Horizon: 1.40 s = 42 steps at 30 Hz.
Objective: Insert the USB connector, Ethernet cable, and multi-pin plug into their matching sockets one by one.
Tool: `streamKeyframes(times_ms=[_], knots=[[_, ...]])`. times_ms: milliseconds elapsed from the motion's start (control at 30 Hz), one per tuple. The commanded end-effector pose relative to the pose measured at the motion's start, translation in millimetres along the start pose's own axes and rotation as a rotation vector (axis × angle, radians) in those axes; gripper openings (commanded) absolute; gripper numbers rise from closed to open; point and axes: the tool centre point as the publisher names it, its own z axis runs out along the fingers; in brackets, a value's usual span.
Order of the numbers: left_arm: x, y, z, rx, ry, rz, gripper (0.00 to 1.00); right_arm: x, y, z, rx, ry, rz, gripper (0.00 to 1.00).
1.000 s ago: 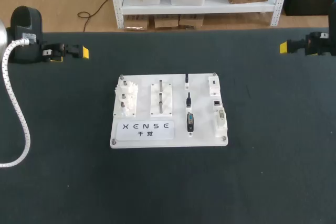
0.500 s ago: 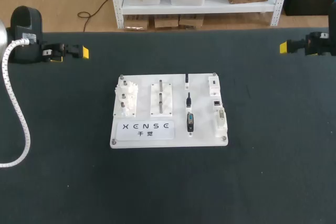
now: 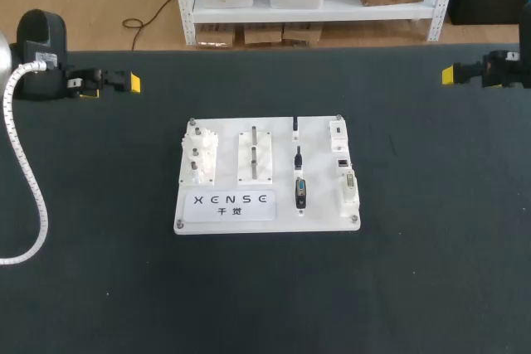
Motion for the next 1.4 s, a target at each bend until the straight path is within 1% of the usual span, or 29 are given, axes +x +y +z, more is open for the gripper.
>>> streamKeyframes(times_ms=[33,667,700,733,800,867,900,967,1033,1167,1400], knots=[[0.0,0.0,0,0.0,0.0,0.0,1.0,0,0,0,0.0,0.001,-0.001,1.0],[0.0,0.0,0,0.0,0.0,0.0,1.0,0,0,0,0.0,0.001,-0.001,1.0],[0.0,0.0,0,0.0,0.0,0.0,1.0,-8,-3,1,0.048,-0.06,-0.023,1.0],[0.0,0.0,0,0.0,0.0,0.0,1.0,-21,-13,5,0.111,-0.066,0.032,1.0],[0.0,0.0,0,0.0,0.0,0.0,1.0,-47,-31,6,0.178,-0.116,0.087,1.0],[0.0,0.0,0,0.0,0.0,0.0,1.0,-68,-44,3,0.206,-0.151,0.107,1.0],[0.0,0.0,0,0.0,0.0,0.0,1.0,-74,-47,0,0.217,-0.167,0.098,1.0],[0.0,0.0,0,0.0,0.0,0.0,1.0,-80,-49,-3,0.212,-0.166,0.107,1.0],[0.0,0.0,0,0.0,0.0,0.0,1.0,-77,-47,-4,0.204,-0.153,0.086,1.0],[0.0,0.0,0,0.0,0.0,0.0,1.0,-61,-39,0,0.182,-0.107,0.071,1.0],[0.0,0.0,0,0.0,0.0,0.0,1.0,-33,-14,0,0.142,-0.031,0.048,1.0]])
